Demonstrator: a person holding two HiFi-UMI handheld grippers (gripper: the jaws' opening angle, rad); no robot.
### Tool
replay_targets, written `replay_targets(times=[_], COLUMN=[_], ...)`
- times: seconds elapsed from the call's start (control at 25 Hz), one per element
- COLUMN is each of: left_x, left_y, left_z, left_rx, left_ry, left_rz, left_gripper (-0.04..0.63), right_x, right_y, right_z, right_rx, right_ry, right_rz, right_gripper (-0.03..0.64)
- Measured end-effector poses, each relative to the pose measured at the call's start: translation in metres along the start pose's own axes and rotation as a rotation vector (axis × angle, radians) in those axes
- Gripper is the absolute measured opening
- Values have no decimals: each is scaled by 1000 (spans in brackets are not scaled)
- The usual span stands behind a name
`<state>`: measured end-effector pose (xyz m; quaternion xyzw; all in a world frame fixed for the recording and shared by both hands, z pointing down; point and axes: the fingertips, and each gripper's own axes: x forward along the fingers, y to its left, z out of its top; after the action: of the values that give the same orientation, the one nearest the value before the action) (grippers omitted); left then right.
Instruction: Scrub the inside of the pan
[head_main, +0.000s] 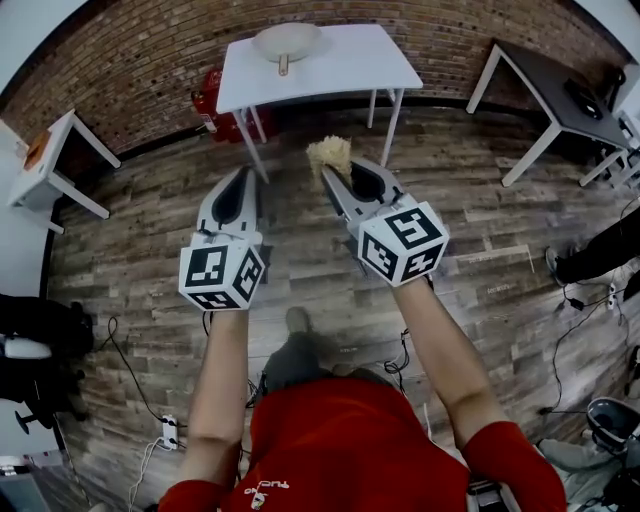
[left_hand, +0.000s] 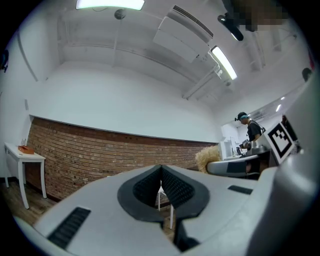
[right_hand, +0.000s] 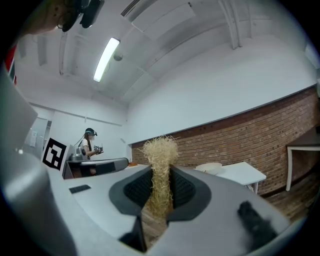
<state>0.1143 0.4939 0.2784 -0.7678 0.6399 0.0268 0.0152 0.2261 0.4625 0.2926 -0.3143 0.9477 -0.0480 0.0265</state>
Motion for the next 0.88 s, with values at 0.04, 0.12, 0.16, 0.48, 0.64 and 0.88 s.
replay_targets(times=[0.04,0.12,0.16,0.48,0.64,0.88], left_x=[8,25,36,143,205,285], left_y=[6,21,30,122,175,240], left_z=[0,-1,-2,-2,-2,-11], left_rx=[4,8,7,23,18,19], left_ry=[-4,-13,-18,-37,-41,-34], left_rz=[2,7,7,-18,-40,-81], left_gripper=[14,14,14,14,14,14], right_x=[9,30,41,163,233,323], right_y=[-6,-16,-22,-74,-104,-148], right_z=[1,2,1,11,15,17], right_rx=[-1,-6,-10,-34,-48,-44], right_ry=[-2,-5,-5,-9,-5,-8], right_rz=[0,1,0,-31,-52,-92], right_gripper=[86,86,86,86,87,86])
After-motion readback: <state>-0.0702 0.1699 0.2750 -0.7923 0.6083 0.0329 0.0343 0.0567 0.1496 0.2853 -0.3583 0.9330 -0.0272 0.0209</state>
